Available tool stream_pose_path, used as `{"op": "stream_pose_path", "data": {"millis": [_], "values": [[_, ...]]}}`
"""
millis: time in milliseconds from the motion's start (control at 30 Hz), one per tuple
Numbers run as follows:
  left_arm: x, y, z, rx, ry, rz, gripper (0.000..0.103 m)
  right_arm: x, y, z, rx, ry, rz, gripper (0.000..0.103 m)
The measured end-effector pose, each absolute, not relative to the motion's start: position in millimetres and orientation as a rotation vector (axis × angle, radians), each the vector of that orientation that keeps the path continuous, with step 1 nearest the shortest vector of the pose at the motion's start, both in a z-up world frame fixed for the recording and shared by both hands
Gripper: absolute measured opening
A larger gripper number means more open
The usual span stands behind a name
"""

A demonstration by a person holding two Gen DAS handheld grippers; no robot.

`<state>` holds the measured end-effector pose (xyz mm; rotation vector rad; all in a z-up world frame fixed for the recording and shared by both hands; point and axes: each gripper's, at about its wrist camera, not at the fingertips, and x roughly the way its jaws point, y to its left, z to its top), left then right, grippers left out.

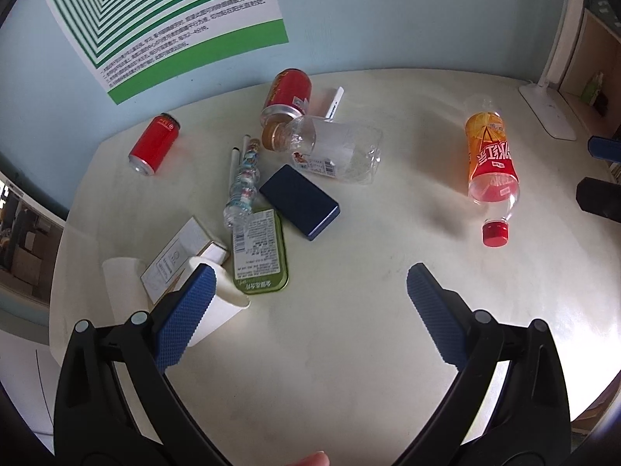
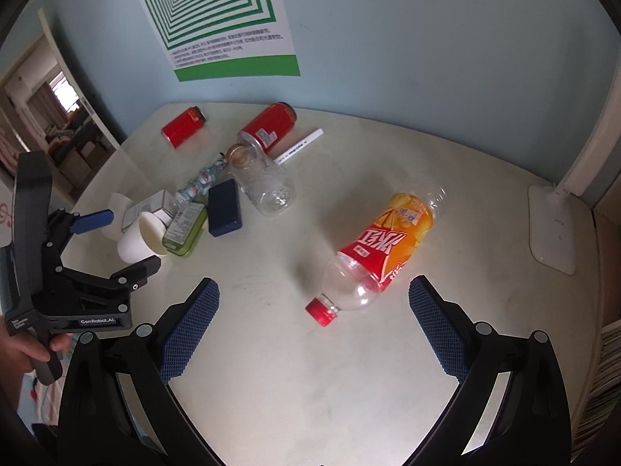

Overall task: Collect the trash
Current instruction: 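Grasp the orange soda bottle with the right gripper while the left grasps the clear bottle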

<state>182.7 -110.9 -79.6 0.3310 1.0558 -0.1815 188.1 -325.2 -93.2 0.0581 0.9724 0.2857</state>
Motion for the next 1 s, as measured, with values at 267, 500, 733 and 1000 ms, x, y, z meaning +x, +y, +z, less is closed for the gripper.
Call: {"op": "stream_pose_path", "data": {"millis": [267,500,733,1000], "values": [[198.4,-129.3,-89.2,0.352,1.075,-0.200,0.097,206.6,-342.5,-108.7,0.076,1.008,0.283,0.097],[209.7,-140.9,-103.8,0.359,1.106,-0.221,0.097,220.1,-353.0,-124.0,0.104,1.039,0.274,0.097],[227.9,-144.7,-112.2,0.335,1.143,-0.212,0.097,233.6,-360.8,-138.7,0.133,1.071,0.267,0.097],[270.5,-153.3,-115.7,0.278,1.170,-0.171,0.097,267.6,-371.7,-157.6,0.168,1.104,0.262,0.097]]}}
